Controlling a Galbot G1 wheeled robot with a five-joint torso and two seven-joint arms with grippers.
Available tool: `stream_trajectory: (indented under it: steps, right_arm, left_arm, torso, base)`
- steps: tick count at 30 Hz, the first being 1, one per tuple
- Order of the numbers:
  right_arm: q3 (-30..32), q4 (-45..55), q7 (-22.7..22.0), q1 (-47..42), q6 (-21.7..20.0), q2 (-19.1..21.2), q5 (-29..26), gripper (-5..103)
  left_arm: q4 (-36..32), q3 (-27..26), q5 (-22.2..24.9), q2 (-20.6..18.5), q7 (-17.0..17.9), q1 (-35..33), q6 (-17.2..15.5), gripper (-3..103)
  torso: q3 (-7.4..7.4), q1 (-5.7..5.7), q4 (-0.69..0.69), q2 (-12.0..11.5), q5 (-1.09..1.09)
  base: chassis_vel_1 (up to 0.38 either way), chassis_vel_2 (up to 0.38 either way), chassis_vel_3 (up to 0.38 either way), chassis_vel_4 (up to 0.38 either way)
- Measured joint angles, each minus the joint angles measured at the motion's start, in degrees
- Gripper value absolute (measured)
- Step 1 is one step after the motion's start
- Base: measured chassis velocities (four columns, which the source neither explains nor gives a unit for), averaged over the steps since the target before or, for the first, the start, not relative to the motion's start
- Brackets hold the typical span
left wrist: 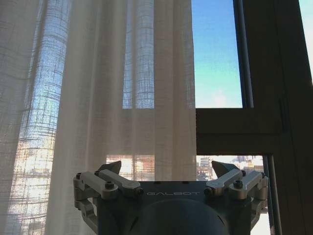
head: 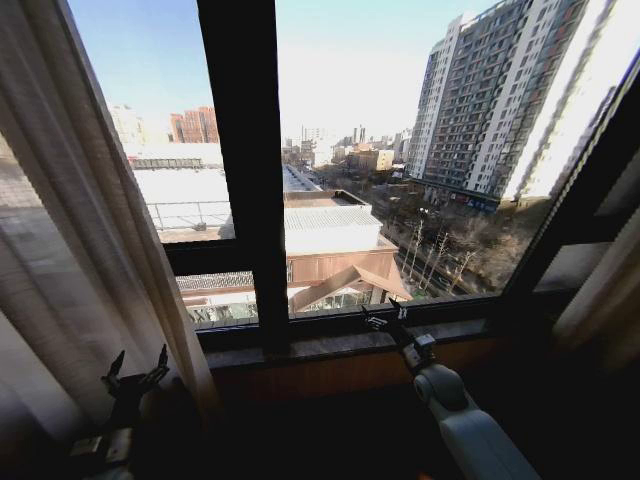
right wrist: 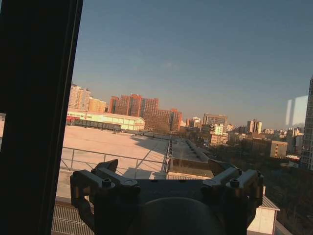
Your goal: Open the curtains by pulling them apart, changing their state from closed to fully open.
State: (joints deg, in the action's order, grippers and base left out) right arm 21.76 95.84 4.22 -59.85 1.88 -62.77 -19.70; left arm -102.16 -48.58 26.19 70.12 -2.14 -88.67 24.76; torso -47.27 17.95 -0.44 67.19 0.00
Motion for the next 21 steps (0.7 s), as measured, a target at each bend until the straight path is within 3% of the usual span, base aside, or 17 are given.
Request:
stream_trajectory:
  steps: [21]
  right_arm:
    - [0.0,0.0,0.0,0.0,0.0,0.0,0.0,100]
  left_arm:
    - [0.0,0.0,0.0,0.0,0.0,0.0,0.0,100]
  torso:
    - [0.0,0.0,0.0,0.0,0.0]
  base:
    - [0.0,0.0,0.0,0.0]
